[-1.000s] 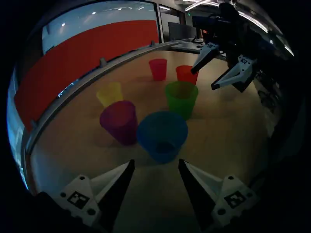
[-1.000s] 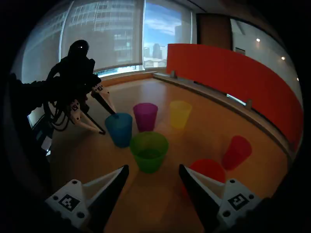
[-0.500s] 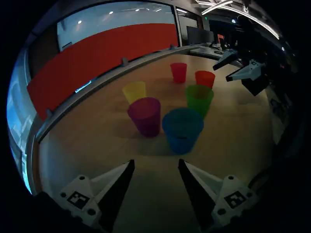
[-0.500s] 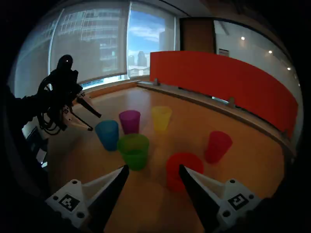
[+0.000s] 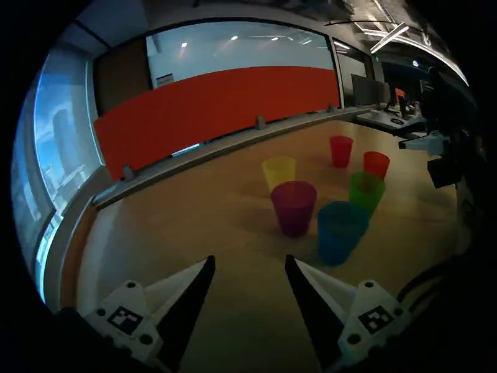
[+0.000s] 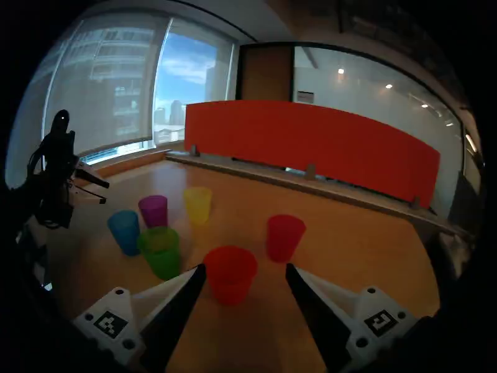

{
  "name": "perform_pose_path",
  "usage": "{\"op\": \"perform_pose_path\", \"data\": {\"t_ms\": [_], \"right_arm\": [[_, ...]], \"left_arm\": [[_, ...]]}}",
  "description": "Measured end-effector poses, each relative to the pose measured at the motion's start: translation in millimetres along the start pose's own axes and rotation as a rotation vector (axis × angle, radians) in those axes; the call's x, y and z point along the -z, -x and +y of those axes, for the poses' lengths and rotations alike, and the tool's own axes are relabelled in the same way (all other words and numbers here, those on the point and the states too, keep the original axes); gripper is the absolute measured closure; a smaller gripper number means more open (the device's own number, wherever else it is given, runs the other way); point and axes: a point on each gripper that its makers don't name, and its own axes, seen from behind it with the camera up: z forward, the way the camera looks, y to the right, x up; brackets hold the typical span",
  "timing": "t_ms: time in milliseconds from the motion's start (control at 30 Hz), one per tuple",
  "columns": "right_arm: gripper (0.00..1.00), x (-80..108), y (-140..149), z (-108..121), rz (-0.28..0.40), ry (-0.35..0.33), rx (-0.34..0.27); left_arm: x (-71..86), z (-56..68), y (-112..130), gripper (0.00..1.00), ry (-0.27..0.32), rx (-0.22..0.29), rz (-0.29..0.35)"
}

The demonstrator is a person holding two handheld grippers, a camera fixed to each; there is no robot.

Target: Pour water

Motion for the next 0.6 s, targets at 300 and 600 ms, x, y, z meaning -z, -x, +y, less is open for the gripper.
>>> {"op": "perform_pose_path", "data": {"t_ms": [300, 600], "right_arm": [[0.01, 6.4, -17, 25, 0.067, 0.131, 0.007], [0.01, 12.6, -45, 51, 0.180, 0.261, -0.039]], "left_arm": [[3.0, -16.7, -13, 0.17, -0.091, 0.100, 0.097], [16.2, -26.5, -46, 0.17, -0.187, 0.172, 0.240]]}}
